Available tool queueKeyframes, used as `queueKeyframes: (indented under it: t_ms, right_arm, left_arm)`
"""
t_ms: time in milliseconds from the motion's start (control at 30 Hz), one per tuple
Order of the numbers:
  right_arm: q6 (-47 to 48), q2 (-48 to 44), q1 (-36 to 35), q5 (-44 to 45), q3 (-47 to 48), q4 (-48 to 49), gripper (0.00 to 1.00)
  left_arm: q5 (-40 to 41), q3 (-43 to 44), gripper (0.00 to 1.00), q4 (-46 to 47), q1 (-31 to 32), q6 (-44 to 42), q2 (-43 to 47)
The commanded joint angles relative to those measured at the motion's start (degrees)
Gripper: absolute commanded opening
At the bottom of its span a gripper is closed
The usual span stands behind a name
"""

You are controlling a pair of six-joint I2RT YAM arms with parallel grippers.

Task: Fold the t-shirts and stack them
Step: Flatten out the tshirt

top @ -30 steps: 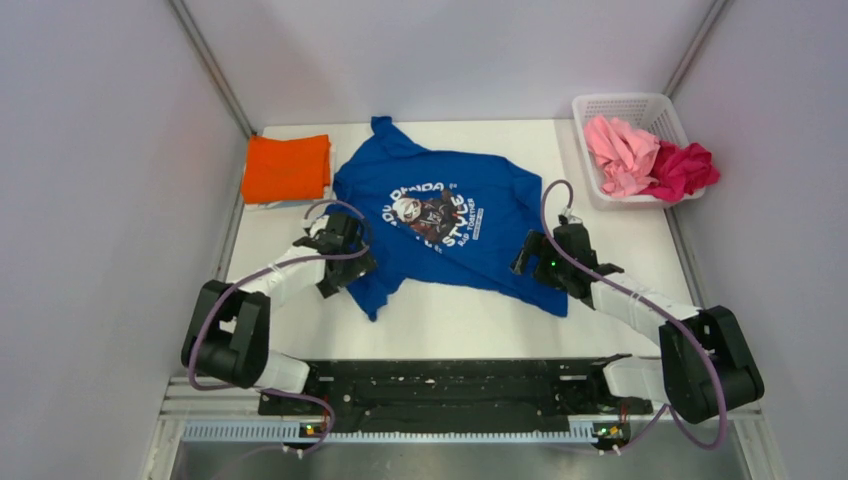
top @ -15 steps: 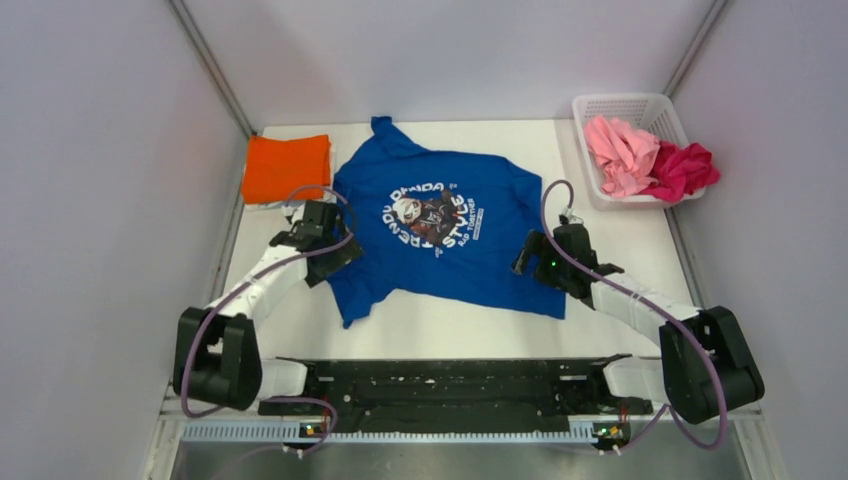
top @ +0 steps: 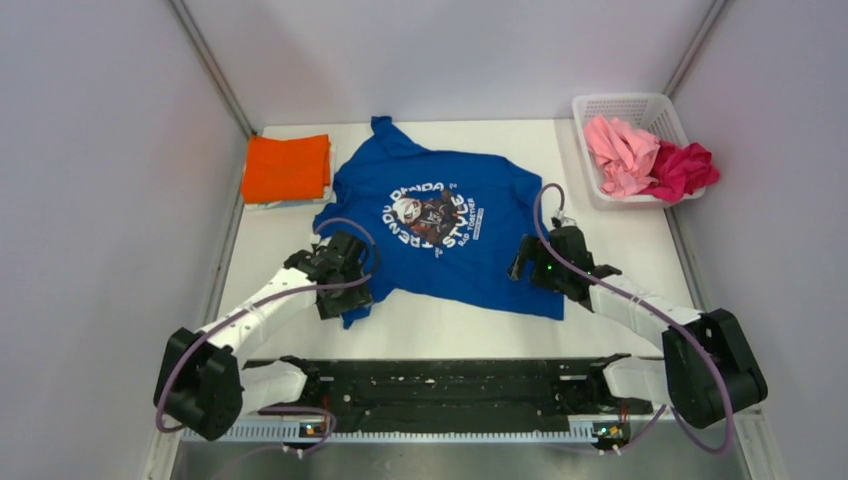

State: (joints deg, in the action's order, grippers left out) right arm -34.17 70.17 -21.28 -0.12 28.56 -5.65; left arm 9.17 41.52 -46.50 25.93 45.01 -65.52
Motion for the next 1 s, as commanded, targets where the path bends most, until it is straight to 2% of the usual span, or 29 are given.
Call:
queueKeyframes:
  t_ms: [0, 33, 133, 167, 300, 400, 500, 600, 667, 733, 767, 967]
  right_arm:
    - [0.8, -2.1, -0.5, -0.1, 0.8, -0.2, 0.98]
    - [0.8, -2.4, -0.5, -0.1, 0.7, -0.2, 0.99]
    - [0.9, -2.8, -0.6, 1.5, 0.5, -0.3, 0.98]
    - [0.9, -2.8, -0.5, 1.5, 0.6, -0.3, 0.98]
    - [1.1, -2.5, -0.5, 1.8, 0.6, -0.4, 0.99]
    - [1.2, -2.2, -0.5, 1.8, 0.9, -0.4, 0.98]
    - [1.3, -1.8, -0.6, 1.9, 1.1, -0.6, 0.98]
    - [1.3, -1.5, -0.5, 2.3, 0.9, -0.3, 0.99]
    - [1.5, -1.3, -0.5, 2.2, 1.1, -0.9, 0.98]
    - [1.5, -1.5, -0.6, 2.5, 0.9, -1.2, 0.99]
    - [1.5, -1.6, -0.5, 2.7, 0.8, -1.2, 0.98]
    - [1.4, -0.8, -0.5, 2.5, 1.0, -0.6, 0.99]
  left_arm:
    - [5.1, 0.6, 0.64, -2.8, 1.0, 2.0, -5.5]
    - [5.0, 0.7, 0.54, -2.0, 1.1, 1.9, -6.8]
    - [5.8, 3.0, 0.03, -0.9, 1.1, 2.2, -8.9]
    - [6.3, 4.2, 0.0, -0.2, 1.1, 2.3, -8.7]
    - [11.2, 9.8, 0.0, 2.1, 1.0, 0.3, -9.3]
    - [14.9, 15.1, 0.0, 5.2, 0.2, -2.5, -13.7]
    - [14.6, 22.9, 0.11, 7.1, -2.6, -4.9, -21.9]
    - [11.7, 32.8, 0.37, 5.7, -7.1, -5.8, -31.3]
    - [9.2, 37.8, 0.59, 3.8, -8.8, -6.6, -34.9]
    - [8.2, 38.5, 0.8, 3.9, -9.1, -7.0, -34.2]
    - [7.5, 37.1, 0.86, 4.8, -9.1, -7.3, -32.8]
    - [9.2, 26.7, 0.89, 7.7, -9.4, -7.4, -23.7]
